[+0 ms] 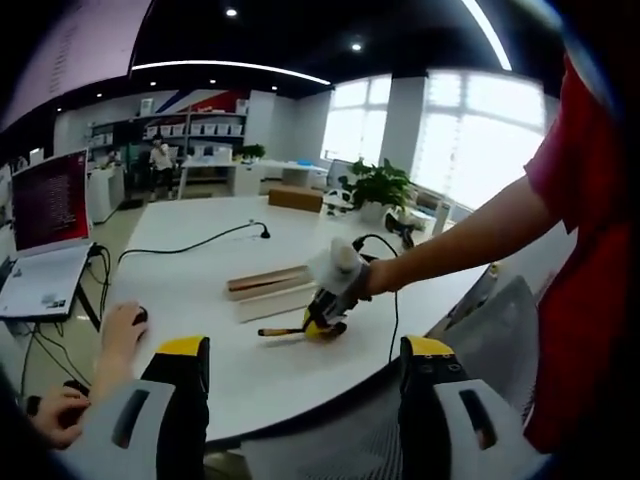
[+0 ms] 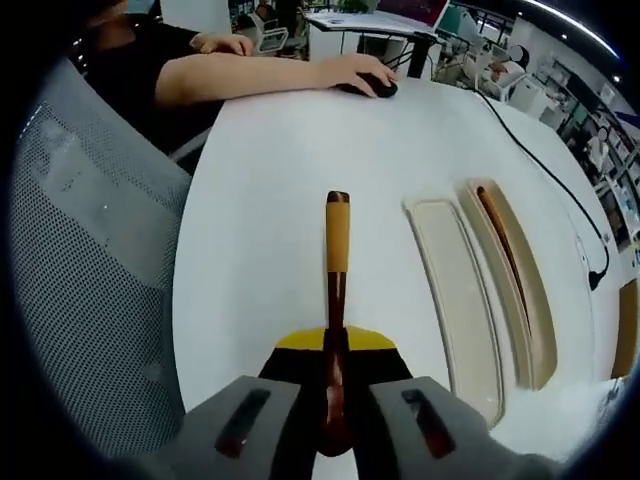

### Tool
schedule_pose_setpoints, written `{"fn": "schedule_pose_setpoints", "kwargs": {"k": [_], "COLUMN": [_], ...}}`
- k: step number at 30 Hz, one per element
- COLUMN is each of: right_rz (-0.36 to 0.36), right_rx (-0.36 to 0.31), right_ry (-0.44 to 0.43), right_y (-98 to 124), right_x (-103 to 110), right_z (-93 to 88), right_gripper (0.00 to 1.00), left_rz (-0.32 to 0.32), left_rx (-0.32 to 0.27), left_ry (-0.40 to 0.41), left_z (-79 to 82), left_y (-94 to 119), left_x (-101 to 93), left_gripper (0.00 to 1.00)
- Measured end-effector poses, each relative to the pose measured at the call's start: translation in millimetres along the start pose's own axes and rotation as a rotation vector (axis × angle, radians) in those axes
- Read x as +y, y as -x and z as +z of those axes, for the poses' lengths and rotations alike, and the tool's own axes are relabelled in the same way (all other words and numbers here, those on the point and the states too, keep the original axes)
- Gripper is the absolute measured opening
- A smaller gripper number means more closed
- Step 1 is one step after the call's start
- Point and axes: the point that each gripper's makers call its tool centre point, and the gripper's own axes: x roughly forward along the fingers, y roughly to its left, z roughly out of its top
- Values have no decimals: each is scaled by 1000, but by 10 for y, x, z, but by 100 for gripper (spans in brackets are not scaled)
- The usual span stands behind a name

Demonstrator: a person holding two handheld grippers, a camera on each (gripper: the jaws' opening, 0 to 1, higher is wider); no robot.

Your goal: Arrange the utensils inside the cutlery case until each visible utensil rests in its matching compartment.

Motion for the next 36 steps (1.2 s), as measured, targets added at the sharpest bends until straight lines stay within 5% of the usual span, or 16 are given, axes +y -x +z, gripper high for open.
{"fn": "schedule_pose_setpoints", "kwargs": {"k": [7, 36], "right_rz": [-26, -64], "right_rx": [71, 130], "right_ry": [66, 66], "right_y": [181, 615], "right_x": [-103, -523], "right_z": [-36, -147], "right_gripper": [0, 0], "left_rz": [-13, -35], "left_rx": [-1, 9], "left_ry": [-8, -17], "left_z": [26, 22], "left_y": [-40, -123], "left_x": [3, 10], "left_gripper": [79, 79]}}
